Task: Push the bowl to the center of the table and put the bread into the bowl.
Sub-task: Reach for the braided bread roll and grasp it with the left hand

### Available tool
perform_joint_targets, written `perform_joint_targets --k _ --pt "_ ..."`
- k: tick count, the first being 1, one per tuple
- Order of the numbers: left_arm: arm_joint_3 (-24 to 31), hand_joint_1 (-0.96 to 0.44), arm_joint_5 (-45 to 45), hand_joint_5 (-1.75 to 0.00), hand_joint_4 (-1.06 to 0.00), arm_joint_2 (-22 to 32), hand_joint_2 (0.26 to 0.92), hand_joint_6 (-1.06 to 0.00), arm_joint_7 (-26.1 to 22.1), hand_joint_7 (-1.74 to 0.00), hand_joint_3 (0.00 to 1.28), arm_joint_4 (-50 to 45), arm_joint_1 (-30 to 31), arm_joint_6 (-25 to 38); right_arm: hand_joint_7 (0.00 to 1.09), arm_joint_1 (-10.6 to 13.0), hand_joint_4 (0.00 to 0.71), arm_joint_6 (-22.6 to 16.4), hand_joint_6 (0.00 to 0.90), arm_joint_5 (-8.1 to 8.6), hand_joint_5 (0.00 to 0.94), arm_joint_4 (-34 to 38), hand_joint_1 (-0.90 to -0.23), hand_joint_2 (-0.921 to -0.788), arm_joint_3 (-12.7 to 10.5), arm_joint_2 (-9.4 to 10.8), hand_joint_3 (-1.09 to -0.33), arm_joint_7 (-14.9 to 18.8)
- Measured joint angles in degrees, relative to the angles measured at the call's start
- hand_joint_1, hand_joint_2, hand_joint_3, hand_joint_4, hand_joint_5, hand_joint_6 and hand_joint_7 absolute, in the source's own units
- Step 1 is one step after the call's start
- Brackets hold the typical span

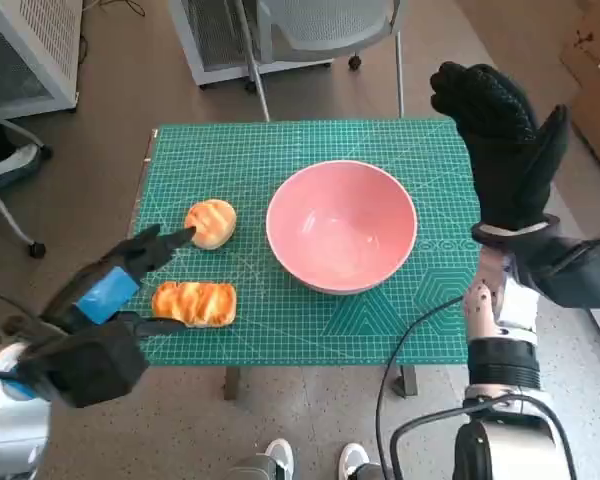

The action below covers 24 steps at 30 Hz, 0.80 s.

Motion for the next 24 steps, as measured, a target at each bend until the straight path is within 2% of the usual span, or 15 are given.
perform_joint_targets --k 9,16,24 --pt "-3.1 -0.24 2.5 0.0 -0.15 -0.1 0.767 -0.33 0.0 -0.02 0.0 1.6 -0.9 0.7 0.01 -0.3 0.317 0.0 0.365 0.24 0.003 0.6 -0.646 -0.921 0.0 0.1 -0.582 0.6" --pt "-7.0 -0.19 6.4 0.0 -0.16 -0.1 0.756 -0.35 -0.1 -0.01 0.0 4.6 -3.3 0.7 0.01 -0.5 0.314 -0.1 0.363 0.26 0.001 0.8 -0.642 -0.921 -0.1 0.1 -0.591 0.8" --pt "-11.6 0.02 8.9 -0.01 -0.19 -0.6 0.757 -0.39 -0.6 -0.02 0.0 10.8 -6.5 0.0 0.01 -0.6 0.313 -0.1 0.364 0.27 0.001 0.9 -0.643 -0.921 -0.1 0.2 -0.593 1.1"
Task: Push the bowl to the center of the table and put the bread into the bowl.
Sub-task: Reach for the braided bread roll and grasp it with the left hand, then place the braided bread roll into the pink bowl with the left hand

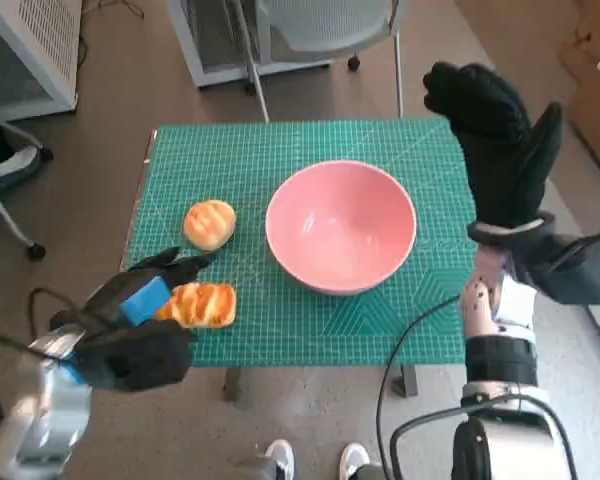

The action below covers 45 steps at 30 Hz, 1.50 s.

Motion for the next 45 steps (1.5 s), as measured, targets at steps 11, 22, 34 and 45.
perform_joint_targets --k 11,22,34,45 --pt "-5.3 0.16 4.9 -0.06 -0.61 -1.0 0.859 -0.69 0.1 -0.07 0.03 8.6 -4.5 -1.5 0.01 0.0 0.319 0.0 0.371 0.11 0.003 0.1 -0.647 -0.921 -0.7 -0.1 -0.591 0.4" --pt "-8.2 0.01 12.5 -1.24 -0.68 -0.2 0.911 -0.67 0.1 -1.0 0.07 9.3 -5.9 -3.0 0.02 0.0 0.333 0.0 0.394 0.18 0.006 0.1 -0.658 -0.921 -1.2 -0.1 -0.566 0.9" --pt "-1.7 0.0 7.8 -1.19 -0.71 1.1 0.918 -0.66 -6.8 -1.09 0.05 -1.4 -3.6 -2.0 0.01 0.0 0.33 0.0 0.396 0.23 0.003 0.4 -0.665 -0.921 -1.6 -0.1 -0.555 0.9" --pt "5.5 0.0 5.3 -1.02 -0.8 1.2 0.911 -0.68 -7.1 -1.13 0.01 -10.2 -6.8 -1.8 0.01 0.0 0.33 -0.1 0.397 0.22 0.002 0.6 -0.664 -0.921 -1.7 -0.1 -0.554 1.0"
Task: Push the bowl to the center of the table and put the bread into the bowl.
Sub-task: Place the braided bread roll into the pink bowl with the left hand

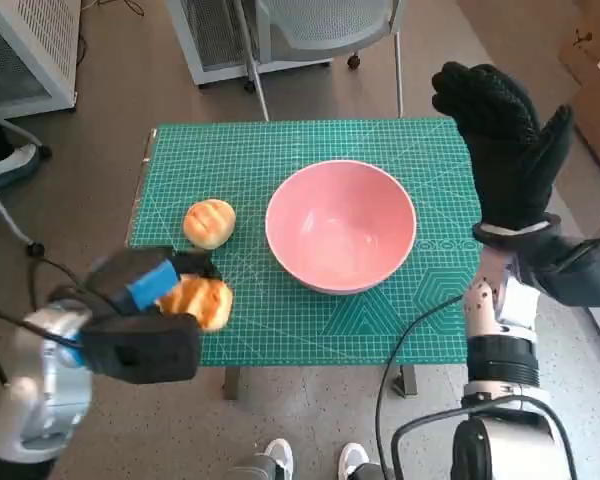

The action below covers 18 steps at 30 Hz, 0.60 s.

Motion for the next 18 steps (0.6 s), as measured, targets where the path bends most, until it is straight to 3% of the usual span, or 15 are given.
perform_joint_targets --k 9,18 --pt "0.5 0.0 -2.2 -0.94 -0.85 -0.7 0.896 -0.72 0.2 -1.12 0.0 -2.4 -9.2 -2.6 0.01 0.0 0.331 0.0 0.398 0.02 0.001 0.0 -0.662 -0.921 0.1 0.2 -0.555 0.1" --pt "-5.1 0.0 -1.7 -1.07 -0.85 -4.2 0.89 -0.75 -0.9 -0.96 0.01 0.8 -21.4 -4.2 0.01 0.1 0.331 0.0 0.398 0.01 0.001 -0.7 -0.66 -0.921 0.0 0.2 -0.559 0.3"
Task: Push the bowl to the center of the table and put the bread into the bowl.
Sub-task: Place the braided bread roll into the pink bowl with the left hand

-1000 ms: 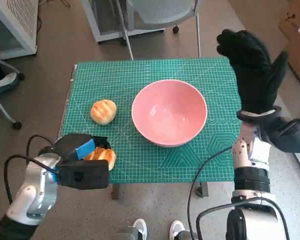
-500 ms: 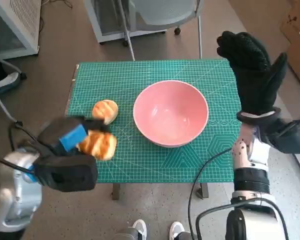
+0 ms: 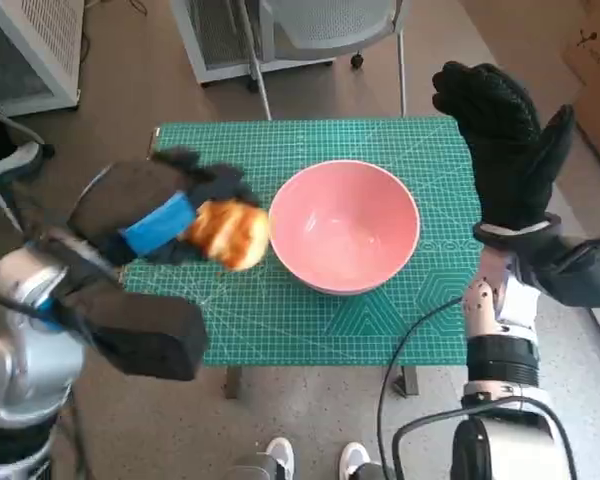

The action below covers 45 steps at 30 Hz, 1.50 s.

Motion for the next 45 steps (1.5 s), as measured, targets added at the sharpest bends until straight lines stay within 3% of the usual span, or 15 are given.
perform_joint_targets --k 7,14,22,29,38,39,40,42,43,44,45 --pt "-6.1 0.0 0.8 -1.18 -0.78 -5.2 0.91 -0.73 -0.6 -0.94 0.01 6.9 -9.4 -2.9 0.01 0.3 0.33 -0.3 0.397 -0.22 0.0 -0.6 -0.657 -0.921 0.0 -0.1 -0.561 -0.1" --pt "-11.9 0.0 2.9 -1.12 -0.75 -11.4 0.92 -0.65 2.7 -1.12 0.03 20.6 -16.6 -9.2 0.0 1.5 0.329 -0.8 0.383 -0.48 0.0 -2.5 -0.633 -0.921 0.0 -0.2 -0.582 -1.1" --pt "-17.0 0.0 4.8 -1.3 -0.67 -17.5 0.917 -0.69 6.4 -0.99 0.06 36.8 -20.9 -15.9 0.0 3.1 0.322 -0.9 0.379 -0.46 0.0 -4.6 -0.628 -0.921 -0.1 -0.5 -0.59 -2.0" --pt "-19.1 0.0 5.4 -1.15 -0.72 -21.8 0.914 -0.65 10.1 -1.14 0.06 51.7 -24.0 -20.4 0.0 4.3 0.322 -0.9 0.37 -0.57 0.001 -6.4 -0.623 -0.921 0.0 -0.6 -0.594 -3.4" --pt "-20.1 0.0 5.9 -1.14 -0.73 -23.6 0.919 -0.63 13.3 -1.15 0.05 64.2 -26.6 -24.6 0.0 6.0 0.307 -0.4 0.355 -1.41 0.0 -8.6 -0.631 -0.921 0.5 -0.7 -0.594 -4.9" --pt "-20.1 0.0 6.0 -1.14 -0.69 -23.6 0.919 -0.64 13.5 -1.18 0.06 65.1 -26.8 -24.8 0.0 6.1 0.305 -0.3 0.354 -1.42 0.0 -8.8 -0.632 -0.921 0.5 -0.7 -0.594 -5.1" --pt "-20.1 -0.07 6.0 -1.03 -0.62 -23.6 0.92 -0.63 13.6 -1.21 0.08 65.9 -27.0 -25.0 0.0 6.1 0.304 -0.3 0.354 -1.42 0.0 -9.0 -0.633 -0.921 0.5 -0.7 -0.594 -5.2" --pt "-20.1 -0.24 6.0 -0.61 -0.55 -23.6 0.92 -0.61 13.7 -1.27 0.11 67.1 -27.2 -25.2 0.0 6.3 0.301 -0.1 0.354 -1.43 0.0 -9.3 -0.634 -0.921 0.6 -0.7 -0.594 -5.3" --pt "-20.1 -0.22 5.9 -0.5 -0.47 -23.6 0.887 -0.52 13.7 -1.12 0.1 67.6 -27.2 -25.2 0.0 6.3 0.301 -0.1 0.353 -1.43 0.0 -9.4 -0.634 -0.921 0.6 -0.7 -0.594 -5.4" --pt "-20.1 -0.21 5.9 -0.32 -0.32 -23.6 0.839 -0.4 13.5 -0.8 0.08 68.0 -27.2 -25.2 0.0 6.4 0.301 0.0 0.353 -1.43 0.0 -9.5 -0.634 -0.921 0.6 -0.7 -0.594 -5.4" --pt "-20.1 -0.21 5.8 -0.26 -0.26 -23.6 0.824 -0.37 13.2 -0.67 0.06 68.1 -27.2 -24.9 0.0 6.4 0.301 0.0 0.352 -1.44 0.0 -9.6 -0.634 -0.921 0.7 -0.7 -0.594 -5.5"
